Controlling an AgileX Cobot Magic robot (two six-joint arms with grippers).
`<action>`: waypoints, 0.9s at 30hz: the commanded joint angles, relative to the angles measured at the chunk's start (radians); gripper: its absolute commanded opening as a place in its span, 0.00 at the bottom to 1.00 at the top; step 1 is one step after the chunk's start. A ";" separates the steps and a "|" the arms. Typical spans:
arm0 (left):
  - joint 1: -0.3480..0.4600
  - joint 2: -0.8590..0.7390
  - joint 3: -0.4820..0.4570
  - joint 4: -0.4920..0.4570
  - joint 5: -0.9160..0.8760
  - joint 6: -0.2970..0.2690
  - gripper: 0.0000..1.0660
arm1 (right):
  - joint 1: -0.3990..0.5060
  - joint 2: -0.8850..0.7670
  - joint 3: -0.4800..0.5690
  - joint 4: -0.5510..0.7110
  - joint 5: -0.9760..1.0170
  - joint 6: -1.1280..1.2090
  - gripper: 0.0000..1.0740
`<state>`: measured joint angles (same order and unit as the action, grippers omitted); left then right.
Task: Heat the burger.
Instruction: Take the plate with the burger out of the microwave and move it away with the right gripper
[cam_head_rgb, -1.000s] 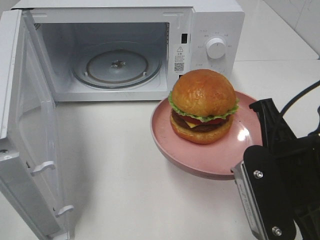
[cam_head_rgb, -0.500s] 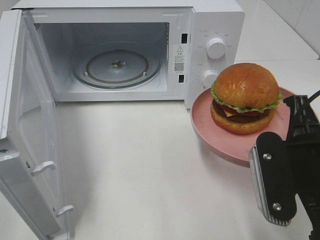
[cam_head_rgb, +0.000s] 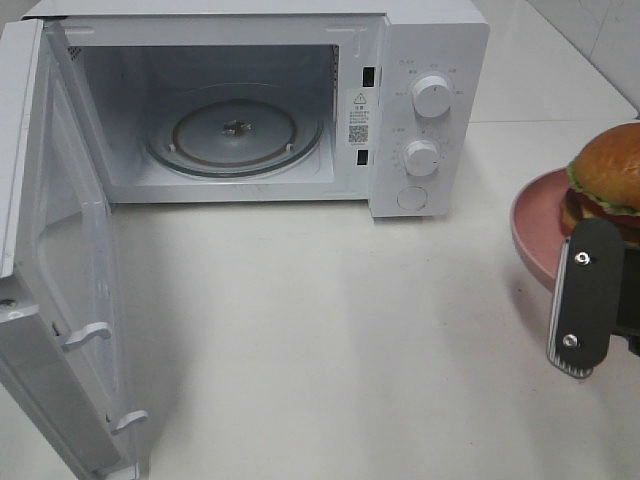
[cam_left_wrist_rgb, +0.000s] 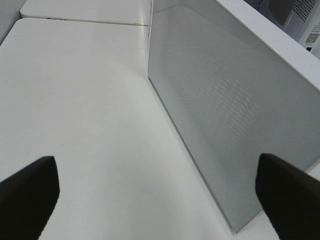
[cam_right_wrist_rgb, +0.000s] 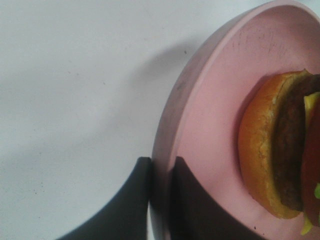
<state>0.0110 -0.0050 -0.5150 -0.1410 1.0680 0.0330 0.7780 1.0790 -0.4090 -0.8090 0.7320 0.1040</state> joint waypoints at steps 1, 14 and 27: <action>0.002 -0.018 -0.001 -0.002 -0.001 -0.003 0.94 | 0.005 -0.013 -0.010 -0.075 0.089 0.170 0.00; 0.002 -0.018 -0.001 -0.002 -0.001 -0.003 0.94 | 0.005 -0.005 -0.010 -0.086 0.301 0.591 0.00; 0.002 -0.018 -0.001 -0.002 -0.001 -0.003 0.94 | 0.005 0.106 -0.012 -0.114 0.307 0.690 0.00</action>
<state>0.0110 -0.0050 -0.5150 -0.1410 1.0680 0.0330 0.7780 1.1830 -0.4170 -0.8420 1.0030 0.7900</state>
